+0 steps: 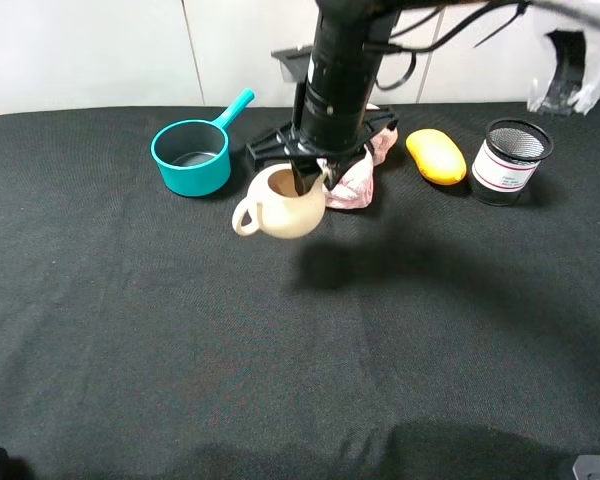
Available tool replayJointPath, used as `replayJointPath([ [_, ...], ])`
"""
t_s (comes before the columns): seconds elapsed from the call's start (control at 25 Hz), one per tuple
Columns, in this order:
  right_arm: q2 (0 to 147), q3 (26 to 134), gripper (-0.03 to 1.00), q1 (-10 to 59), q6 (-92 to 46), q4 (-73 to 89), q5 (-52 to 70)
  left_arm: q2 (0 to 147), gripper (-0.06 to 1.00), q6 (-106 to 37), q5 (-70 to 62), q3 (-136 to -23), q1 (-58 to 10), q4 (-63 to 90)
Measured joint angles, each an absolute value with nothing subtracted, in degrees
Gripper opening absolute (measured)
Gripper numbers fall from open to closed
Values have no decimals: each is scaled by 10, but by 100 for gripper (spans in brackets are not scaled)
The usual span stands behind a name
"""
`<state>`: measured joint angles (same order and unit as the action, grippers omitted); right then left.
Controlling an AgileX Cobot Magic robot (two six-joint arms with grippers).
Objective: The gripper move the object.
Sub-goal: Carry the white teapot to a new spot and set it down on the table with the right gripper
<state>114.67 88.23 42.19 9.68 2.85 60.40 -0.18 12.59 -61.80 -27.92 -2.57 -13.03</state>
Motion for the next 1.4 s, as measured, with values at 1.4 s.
replayJointPath([
  [1.4,1136,1041,24,422,34,4,699,-2,90,126,-618,-279,-26,-130],
])
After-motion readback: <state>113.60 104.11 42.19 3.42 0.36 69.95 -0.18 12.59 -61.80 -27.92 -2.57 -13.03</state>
